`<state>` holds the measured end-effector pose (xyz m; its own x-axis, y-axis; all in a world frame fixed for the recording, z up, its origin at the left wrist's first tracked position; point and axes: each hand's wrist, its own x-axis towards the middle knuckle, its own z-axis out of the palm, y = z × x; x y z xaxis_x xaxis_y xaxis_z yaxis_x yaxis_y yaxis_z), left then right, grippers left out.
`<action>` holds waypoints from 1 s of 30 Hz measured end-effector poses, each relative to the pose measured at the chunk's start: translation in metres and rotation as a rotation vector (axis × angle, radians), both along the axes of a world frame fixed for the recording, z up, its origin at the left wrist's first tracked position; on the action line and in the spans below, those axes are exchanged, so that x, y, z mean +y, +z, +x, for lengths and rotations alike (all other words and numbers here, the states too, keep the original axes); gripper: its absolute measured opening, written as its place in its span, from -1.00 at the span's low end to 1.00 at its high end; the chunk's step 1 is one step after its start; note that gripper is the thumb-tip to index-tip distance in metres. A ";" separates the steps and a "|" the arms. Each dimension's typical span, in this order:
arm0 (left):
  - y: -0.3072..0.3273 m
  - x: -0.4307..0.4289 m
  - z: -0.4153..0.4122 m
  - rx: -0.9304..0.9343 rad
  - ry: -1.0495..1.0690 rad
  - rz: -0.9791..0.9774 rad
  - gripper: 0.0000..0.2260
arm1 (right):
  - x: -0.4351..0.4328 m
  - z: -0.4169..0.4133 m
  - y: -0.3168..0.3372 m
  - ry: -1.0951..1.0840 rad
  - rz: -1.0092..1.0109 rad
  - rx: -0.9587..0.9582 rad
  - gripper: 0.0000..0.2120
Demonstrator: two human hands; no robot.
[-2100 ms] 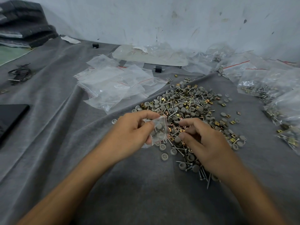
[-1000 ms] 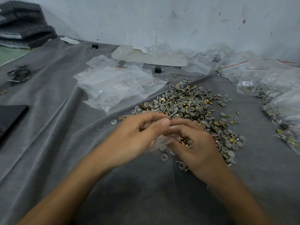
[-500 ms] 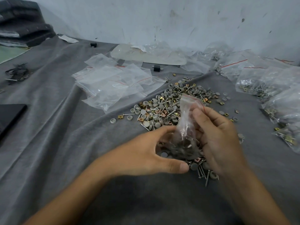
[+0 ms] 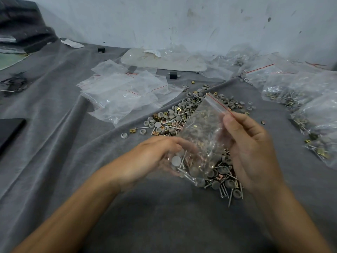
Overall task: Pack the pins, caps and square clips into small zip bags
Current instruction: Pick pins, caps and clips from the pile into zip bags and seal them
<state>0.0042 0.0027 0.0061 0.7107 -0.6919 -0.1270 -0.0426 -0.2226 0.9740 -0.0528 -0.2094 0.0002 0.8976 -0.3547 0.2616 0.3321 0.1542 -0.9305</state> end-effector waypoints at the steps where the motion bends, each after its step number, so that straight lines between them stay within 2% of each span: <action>1: -0.001 0.000 0.000 0.039 -0.036 -0.025 -0.64 | 0.000 -0.001 0.001 0.029 0.040 0.006 -0.90; 3: -0.002 0.000 0.000 0.051 -0.063 -0.083 -0.68 | 0.000 -0.003 0.004 0.103 0.047 0.029 -0.91; 5: -0.002 -0.002 -0.001 0.036 -0.011 -0.198 -0.75 | 0.003 -0.007 0.005 0.139 -0.087 0.049 -0.86; 8: 0.001 -0.005 -0.001 -0.113 0.146 -0.346 -0.75 | 0.010 -0.011 0.004 0.123 -0.290 0.062 -0.84; 11: 0.003 -0.007 0.002 -0.224 0.270 -0.412 -0.83 | 0.014 -0.012 0.003 0.121 -0.377 0.049 -0.84; 18: -0.003 -0.008 -0.001 -0.290 0.297 -0.420 -0.90 | 0.015 -0.012 0.006 0.075 -0.428 0.079 -0.63; 24: -0.008 -0.015 -0.004 -0.306 0.181 -0.380 -0.85 | 0.016 -0.013 0.005 0.190 -0.518 0.089 -0.90; 30: -0.001 -0.008 0.000 -0.274 0.235 -0.316 -0.80 | 0.012 -0.014 0.004 0.185 -0.518 0.105 -0.92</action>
<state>0.0039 -0.0052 0.0052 0.8305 -0.4831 0.2774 -0.2910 0.0483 0.9555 -0.0670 -0.1969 0.0044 0.9632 -0.0378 0.2661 0.2448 -0.2854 -0.9266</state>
